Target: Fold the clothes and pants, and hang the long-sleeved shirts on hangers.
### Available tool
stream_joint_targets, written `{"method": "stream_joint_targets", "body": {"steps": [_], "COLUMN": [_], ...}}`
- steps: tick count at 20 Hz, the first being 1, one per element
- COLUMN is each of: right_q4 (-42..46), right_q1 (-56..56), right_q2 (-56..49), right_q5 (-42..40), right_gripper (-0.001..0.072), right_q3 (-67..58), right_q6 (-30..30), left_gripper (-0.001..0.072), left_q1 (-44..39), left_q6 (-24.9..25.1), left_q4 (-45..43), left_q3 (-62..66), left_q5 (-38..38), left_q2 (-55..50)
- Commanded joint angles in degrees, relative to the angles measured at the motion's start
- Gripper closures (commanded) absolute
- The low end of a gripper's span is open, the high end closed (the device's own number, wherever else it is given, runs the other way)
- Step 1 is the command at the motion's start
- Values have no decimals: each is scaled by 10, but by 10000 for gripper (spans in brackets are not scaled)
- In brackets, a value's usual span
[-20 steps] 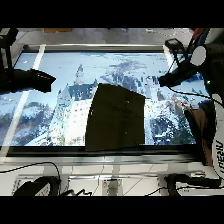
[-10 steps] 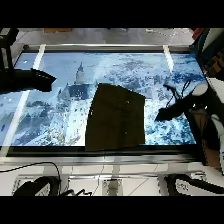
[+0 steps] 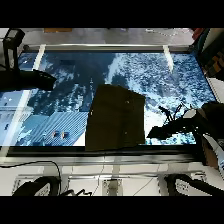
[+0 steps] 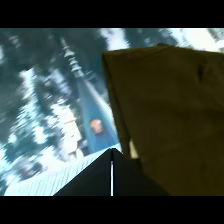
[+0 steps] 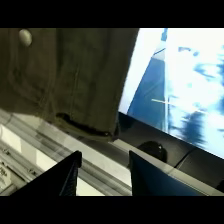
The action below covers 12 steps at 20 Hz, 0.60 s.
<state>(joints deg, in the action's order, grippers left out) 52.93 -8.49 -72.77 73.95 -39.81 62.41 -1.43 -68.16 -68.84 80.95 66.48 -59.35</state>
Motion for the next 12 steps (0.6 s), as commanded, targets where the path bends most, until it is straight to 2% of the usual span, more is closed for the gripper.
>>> {"method": "stream_joint_targets", "body": {"steps": [1, 2, 3, 8, 12], "right_q4": [2, -1, -4, -44, -139], "right_q1": [0, 0, 0, 0, 0], "right_q2": [1, 1, 1, -42, -80], "right_q5": [-49, -61, -75, -91, -90], "right_gripper": [350, 242, 185, 187, 227], "right_q3": [19, 27, 36, 59, 59], "right_q6": [35, 45, 56, 63, 9], "left_gripper": [679, 679, 679, 679, 679], "left_q1": [33, 54, 73, 143, 149], "left_q6": [0, 0, 0, 1, 15], "left_q4": [-42, -42, -39, 17, 20], "left_q3": [-11, -22, -35, -139, -227], "left_q5": [37, 45, 47, 47, 31], "left_q2": [-6, -6, -6, -6, -8]}}
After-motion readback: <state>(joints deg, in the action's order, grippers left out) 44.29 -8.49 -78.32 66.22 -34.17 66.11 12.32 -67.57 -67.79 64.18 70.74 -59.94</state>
